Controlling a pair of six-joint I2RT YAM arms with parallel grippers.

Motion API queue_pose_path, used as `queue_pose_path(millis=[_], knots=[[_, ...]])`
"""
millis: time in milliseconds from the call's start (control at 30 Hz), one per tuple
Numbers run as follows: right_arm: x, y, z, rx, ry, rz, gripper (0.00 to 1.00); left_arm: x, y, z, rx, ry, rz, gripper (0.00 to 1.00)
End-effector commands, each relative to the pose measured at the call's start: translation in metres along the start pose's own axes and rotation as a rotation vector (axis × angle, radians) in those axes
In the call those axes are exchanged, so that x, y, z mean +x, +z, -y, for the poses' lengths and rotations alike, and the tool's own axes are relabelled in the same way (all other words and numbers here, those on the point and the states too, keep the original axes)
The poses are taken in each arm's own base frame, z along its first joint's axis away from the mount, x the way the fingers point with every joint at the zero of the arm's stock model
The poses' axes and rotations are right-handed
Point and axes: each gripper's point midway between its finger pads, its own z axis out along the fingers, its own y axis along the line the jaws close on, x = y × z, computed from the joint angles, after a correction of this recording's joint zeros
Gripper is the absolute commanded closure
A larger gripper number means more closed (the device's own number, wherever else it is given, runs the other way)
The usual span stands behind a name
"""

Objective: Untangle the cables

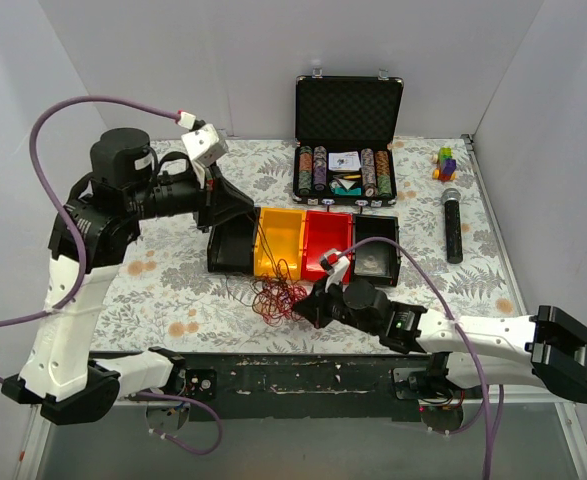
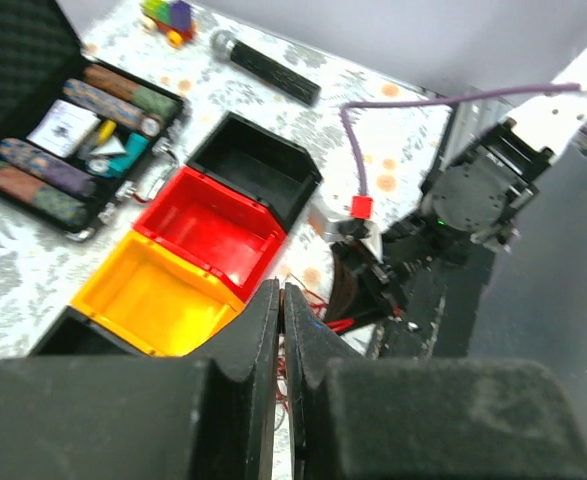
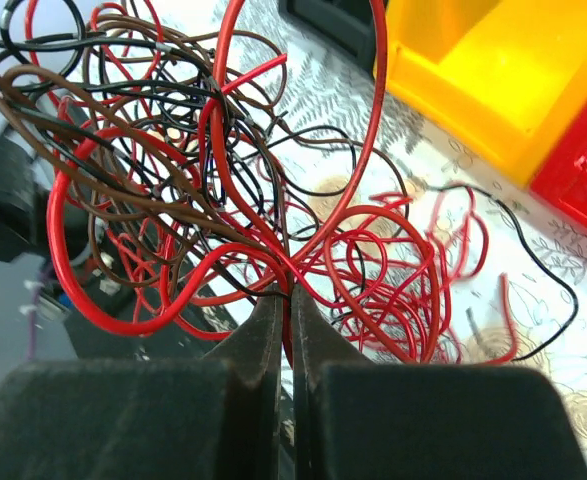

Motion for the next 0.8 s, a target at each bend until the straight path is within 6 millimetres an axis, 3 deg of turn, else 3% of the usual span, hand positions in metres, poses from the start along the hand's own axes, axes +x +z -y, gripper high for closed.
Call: queue_pose_path(millis=[0, 200, 333, 367, 467, 567, 667, 767], knots=[[0.079, -0.023, 0.054, 0.182, 0.006, -0.242, 0.99, -0.117, -0.052, -0.002, -0.226, 0.309, 0.367, 1.0], [0.092, -0.033, 0.067, 0.242, 0.02, -0.29, 0.99, -0.176, -0.093, 0.006, -0.356, 0.463, 0.597, 1.0], [0.101, -0.039, 0.072, 0.271, 0.03, -0.333, 0.99, -0.186, -0.099, 0.014, -0.34, 0.495, 0.628, 1.0], [0.1, -0.04, 0.072, 0.272, 0.029, -0.33, 0.94, -0.18, -0.096, 0.018, -0.312, 0.487, 0.607, 1.0], [0.081, -0.038, 0.063, 0.251, 0.012, -0.284, 0.65, -0.146, -0.08, 0.028, -0.205, 0.416, 0.522, 1.0], [0.054, -0.039, 0.05, 0.221, -0.019, -0.235, 0.49, -0.106, -0.064, 0.032, -0.13, 0.337, 0.451, 1.0], [0.026, -0.038, 0.033, 0.177, -0.055, -0.181, 0.38, -0.072, -0.05, 0.029, -0.093, 0.285, 0.371, 1.0], [0.009, -0.037, 0.024, 0.166, -0.075, -0.163, 0.34, -0.064, -0.048, 0.025, -0.108, 0.285, 0.347, 1.0]])
